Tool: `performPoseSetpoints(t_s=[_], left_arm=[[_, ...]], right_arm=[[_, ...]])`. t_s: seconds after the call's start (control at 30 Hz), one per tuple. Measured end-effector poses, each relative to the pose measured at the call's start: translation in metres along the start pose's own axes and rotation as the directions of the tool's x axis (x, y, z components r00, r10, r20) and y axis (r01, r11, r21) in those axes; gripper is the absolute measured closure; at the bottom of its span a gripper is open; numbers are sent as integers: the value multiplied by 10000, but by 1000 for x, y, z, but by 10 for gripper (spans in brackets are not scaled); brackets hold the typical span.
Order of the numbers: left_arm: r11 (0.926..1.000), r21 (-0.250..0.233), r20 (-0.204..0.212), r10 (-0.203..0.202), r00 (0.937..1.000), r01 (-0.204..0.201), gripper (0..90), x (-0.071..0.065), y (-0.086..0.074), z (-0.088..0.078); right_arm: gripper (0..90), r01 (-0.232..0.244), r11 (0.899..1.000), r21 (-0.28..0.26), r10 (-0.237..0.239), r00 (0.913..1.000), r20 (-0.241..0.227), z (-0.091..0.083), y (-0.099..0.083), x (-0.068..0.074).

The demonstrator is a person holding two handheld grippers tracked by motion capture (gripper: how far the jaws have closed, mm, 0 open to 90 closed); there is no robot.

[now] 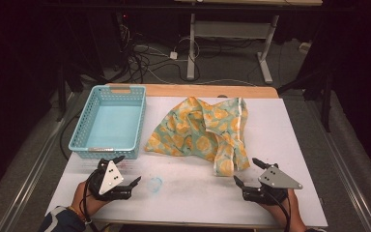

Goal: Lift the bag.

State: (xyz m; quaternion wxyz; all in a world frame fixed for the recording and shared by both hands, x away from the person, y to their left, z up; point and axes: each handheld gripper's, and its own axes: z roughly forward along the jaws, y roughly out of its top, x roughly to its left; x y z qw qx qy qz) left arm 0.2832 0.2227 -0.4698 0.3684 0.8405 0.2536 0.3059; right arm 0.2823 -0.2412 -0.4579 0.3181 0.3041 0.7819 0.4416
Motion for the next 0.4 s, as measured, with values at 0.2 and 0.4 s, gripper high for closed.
performPoseSetpoints(t_s=[0.2, 0.4], left_arm=[[10000, 55, 43, -24, 10000, 24, 157, 2, 0, 3], [9999, 145, 14, -65, 10000, 65, 157, 3, 1, 6]], right_arm=[[167, -102, 9999, 91, 101, 9999, 69, 2, -1, -2], [163, -45, 9998, 185, 43, 9999, 99, 3, -1, -3]])
